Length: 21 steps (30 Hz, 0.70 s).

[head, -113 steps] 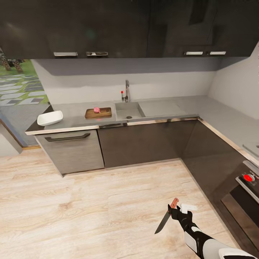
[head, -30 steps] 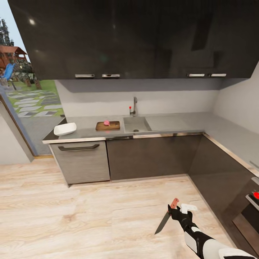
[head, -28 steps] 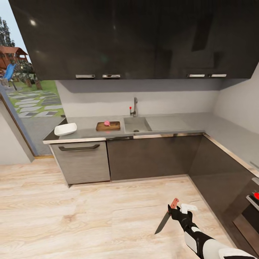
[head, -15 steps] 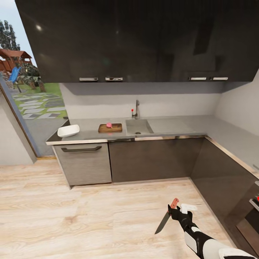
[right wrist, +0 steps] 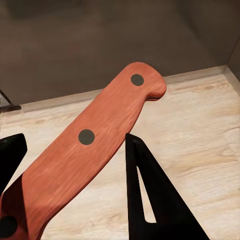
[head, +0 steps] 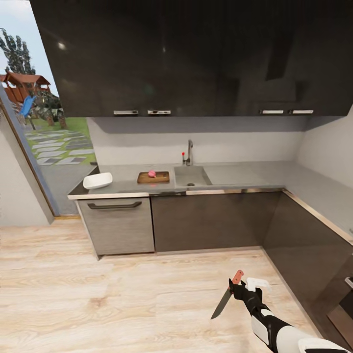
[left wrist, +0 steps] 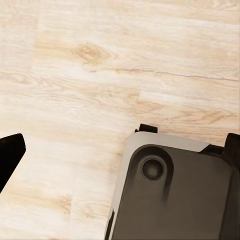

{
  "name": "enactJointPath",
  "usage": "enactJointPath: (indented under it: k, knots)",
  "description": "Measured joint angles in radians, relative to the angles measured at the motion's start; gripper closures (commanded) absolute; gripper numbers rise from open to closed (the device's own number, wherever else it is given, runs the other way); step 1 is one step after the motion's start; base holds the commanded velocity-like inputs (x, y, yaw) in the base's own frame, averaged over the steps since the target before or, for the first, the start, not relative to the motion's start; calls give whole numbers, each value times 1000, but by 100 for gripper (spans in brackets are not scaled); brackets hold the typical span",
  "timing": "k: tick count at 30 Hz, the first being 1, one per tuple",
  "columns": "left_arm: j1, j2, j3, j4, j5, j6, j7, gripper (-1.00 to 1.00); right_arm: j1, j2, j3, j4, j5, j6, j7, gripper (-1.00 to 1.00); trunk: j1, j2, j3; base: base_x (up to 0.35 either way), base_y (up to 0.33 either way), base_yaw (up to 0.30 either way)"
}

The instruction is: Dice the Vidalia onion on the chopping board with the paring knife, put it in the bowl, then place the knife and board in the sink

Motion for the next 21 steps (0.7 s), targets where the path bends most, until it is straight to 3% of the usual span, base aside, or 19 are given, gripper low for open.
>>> enactJointPath:
  k: [21]
  knots:
    - [0,0,0,-1,0,-1,-1,-100,0,-1,0,0,0,0,0,100,0,0,33,0,0,64]
